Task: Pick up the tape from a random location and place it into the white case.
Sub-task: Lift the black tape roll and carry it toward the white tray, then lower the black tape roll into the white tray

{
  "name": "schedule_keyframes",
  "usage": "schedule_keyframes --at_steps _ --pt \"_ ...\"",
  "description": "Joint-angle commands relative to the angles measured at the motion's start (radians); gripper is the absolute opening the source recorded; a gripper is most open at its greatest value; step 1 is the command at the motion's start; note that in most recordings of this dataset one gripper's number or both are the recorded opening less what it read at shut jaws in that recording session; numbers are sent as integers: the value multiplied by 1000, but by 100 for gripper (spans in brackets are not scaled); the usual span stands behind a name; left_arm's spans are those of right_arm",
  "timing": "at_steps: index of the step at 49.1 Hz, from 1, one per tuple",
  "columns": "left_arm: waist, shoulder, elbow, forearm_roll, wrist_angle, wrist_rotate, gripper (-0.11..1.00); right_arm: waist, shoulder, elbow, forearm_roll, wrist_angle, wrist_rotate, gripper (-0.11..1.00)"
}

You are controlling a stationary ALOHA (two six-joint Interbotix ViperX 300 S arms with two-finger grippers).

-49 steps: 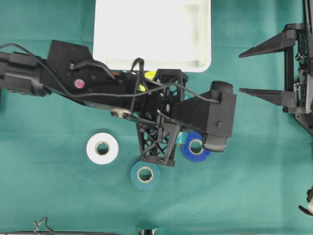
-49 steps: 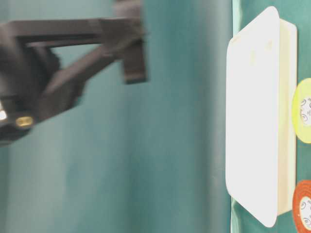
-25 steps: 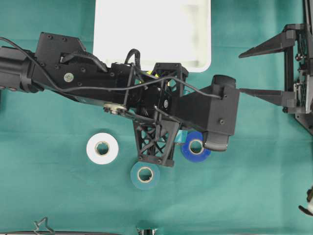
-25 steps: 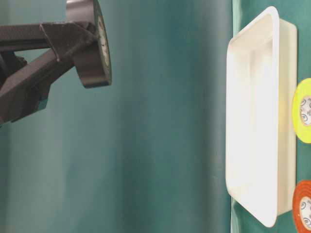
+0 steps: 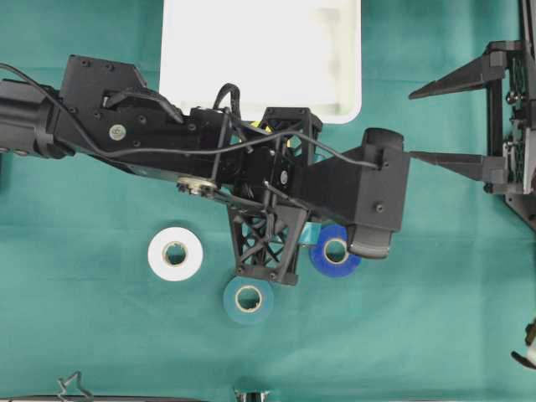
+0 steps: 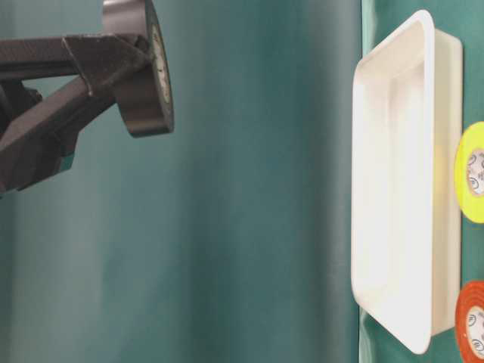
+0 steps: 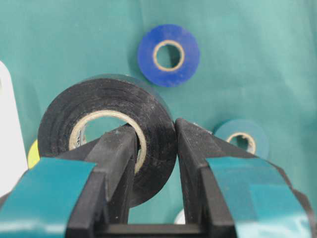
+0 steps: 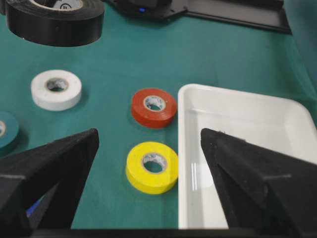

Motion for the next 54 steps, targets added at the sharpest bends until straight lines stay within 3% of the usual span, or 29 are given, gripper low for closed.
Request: schedule_keyframes --at_steps 1,24,54 --pt "-6 -48 -20 3 -3 0 19 0 5 -29 -2 -3 2 93" --pt "31 -55 9 3 -9 0 19 0 5 -31 -2 -3 0 93" --pt "368 -155 213 3 -98 8 19 0 5 -29 -2 9 -5 93"
